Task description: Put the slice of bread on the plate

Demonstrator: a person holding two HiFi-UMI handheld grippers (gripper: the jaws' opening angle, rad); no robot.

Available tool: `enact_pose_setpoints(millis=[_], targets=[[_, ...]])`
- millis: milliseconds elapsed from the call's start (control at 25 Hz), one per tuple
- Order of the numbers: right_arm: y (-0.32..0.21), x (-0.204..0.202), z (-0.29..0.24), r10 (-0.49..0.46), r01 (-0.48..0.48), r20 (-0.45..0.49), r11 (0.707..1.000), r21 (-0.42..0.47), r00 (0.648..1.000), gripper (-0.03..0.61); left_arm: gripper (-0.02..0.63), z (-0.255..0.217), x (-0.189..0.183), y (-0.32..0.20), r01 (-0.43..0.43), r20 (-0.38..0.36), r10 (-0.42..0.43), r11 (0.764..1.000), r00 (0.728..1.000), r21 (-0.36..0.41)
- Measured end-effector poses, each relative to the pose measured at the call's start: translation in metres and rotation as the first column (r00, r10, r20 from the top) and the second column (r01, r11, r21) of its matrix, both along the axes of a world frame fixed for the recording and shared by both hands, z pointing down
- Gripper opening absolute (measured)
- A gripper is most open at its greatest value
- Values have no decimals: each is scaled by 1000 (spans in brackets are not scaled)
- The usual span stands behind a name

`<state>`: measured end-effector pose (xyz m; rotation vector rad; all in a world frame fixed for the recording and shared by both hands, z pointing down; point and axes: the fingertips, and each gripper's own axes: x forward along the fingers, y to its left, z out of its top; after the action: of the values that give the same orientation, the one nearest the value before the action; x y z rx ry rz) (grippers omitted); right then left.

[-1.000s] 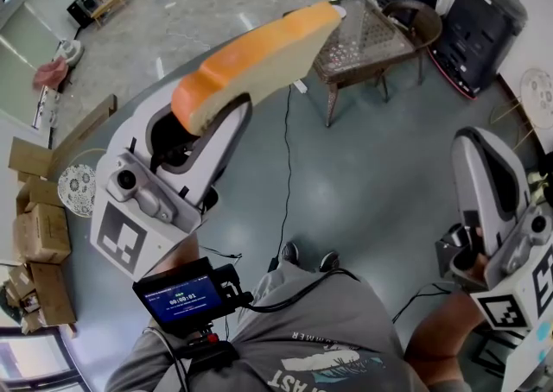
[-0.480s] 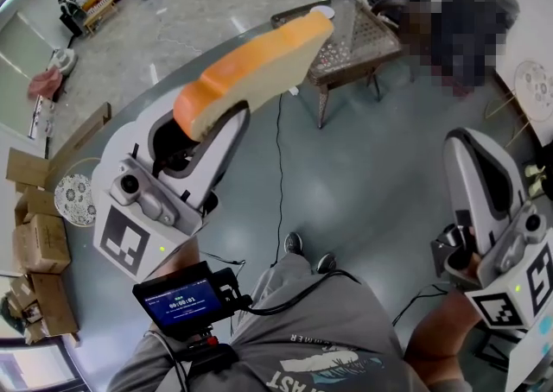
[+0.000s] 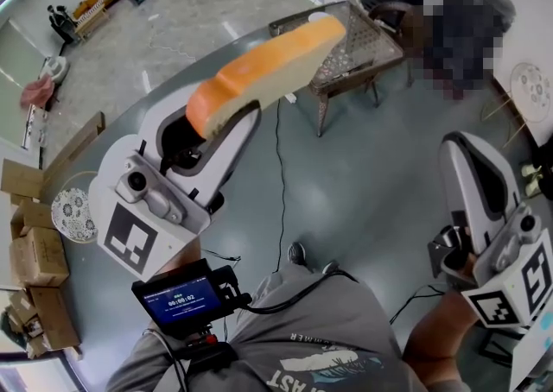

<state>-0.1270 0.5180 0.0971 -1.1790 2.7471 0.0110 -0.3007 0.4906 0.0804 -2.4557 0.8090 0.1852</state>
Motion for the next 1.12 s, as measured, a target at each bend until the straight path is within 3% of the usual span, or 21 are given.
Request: enact_pose_setpoints(millis=[280, 720, 960, 1120], targets=[[-27, -26, 6, 42, -42, -2, 999, -3, 999, 6, 101, 8, -27, -33, -33, -8, 33, 999, 999, -6], [-48, -22, 5, 80, -80, -14, 997, -6, 997, 6, 101, 9, -20, -60, -71, -4, 71, 997, 997, -19], [-82, 17, 12, 45, -45, -2, 999, -18, 999, 6, 101, 15, 18, -88, -39, 5, 40, 999, 999, -27], [-93, 22, 11, 25, -26, -6, 999, -24, 1000, 6, 101, 13, 22, -96, -17, 6, 18, 999, 1000, -30]])
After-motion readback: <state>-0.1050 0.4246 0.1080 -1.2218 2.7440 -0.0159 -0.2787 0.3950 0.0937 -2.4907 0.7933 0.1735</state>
